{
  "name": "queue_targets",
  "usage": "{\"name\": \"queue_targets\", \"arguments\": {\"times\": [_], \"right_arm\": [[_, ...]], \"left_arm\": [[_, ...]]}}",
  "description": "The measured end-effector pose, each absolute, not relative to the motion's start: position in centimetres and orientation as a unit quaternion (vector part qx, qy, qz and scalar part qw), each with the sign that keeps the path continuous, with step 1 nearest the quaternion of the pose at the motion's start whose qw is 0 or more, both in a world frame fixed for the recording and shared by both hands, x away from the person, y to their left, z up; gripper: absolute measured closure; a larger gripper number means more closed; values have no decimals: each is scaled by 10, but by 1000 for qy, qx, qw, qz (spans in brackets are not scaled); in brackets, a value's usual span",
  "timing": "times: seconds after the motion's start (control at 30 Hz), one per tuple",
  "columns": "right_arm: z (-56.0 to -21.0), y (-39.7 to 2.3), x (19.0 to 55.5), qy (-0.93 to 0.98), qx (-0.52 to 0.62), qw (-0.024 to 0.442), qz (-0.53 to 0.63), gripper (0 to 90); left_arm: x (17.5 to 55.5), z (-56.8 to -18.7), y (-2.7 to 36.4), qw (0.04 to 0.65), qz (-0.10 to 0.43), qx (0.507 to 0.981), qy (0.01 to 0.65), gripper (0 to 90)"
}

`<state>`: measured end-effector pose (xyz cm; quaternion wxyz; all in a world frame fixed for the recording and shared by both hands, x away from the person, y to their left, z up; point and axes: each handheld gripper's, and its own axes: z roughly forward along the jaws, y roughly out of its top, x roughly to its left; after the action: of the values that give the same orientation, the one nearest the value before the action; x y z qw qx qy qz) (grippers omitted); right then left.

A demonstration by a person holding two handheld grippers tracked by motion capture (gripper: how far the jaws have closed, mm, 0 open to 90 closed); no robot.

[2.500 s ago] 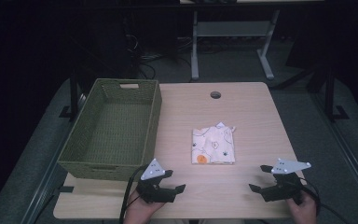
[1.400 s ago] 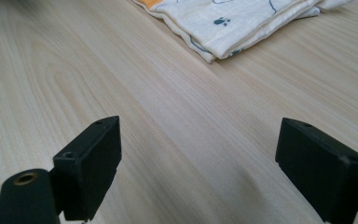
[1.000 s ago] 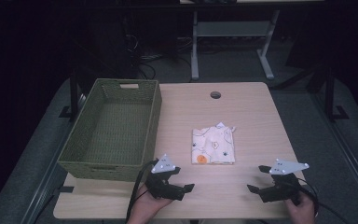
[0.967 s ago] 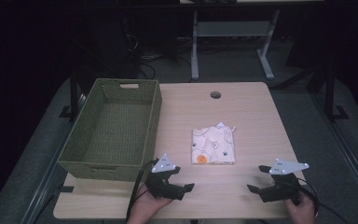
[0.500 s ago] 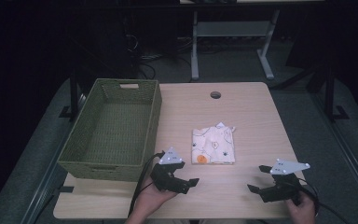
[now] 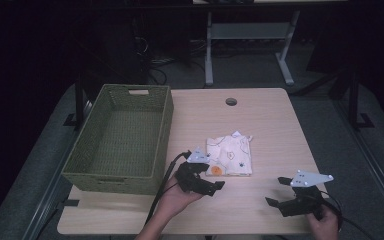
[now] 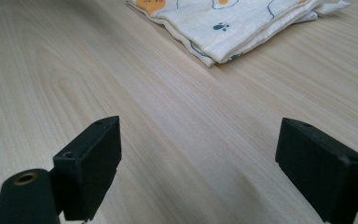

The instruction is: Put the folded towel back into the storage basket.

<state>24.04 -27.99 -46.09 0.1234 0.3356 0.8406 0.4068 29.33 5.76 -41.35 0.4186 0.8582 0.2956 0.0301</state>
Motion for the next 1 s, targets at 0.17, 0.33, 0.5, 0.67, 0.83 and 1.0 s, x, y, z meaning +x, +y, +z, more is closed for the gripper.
{"name": "queue_targets", "arguments": {"times": [0.17,0.33,0.5,0.67,0.83,1.0], "right_arm": [[-461,-280,240,840,335,122,409,138],[-461,-281,241,839,335,123,411,138],[-460,-281,241,839,334,123,411,138],[-460,-281,242,838,336,124,412,138],[-460,-281,241,838,336,124,413,138],[-460,-282,242,836,336,124,415,138]], "left_arm": [[306,-412,49,418,23,858,298,217],[320,-413,40,406,24,862,302,221],[331,-413,32,400,23,865,303,226],[341,-414,25,390,24,867,308,229],[350,-416,19,386,19,869,309,239],[360,-420,12,372,23,875,310,244]]}}
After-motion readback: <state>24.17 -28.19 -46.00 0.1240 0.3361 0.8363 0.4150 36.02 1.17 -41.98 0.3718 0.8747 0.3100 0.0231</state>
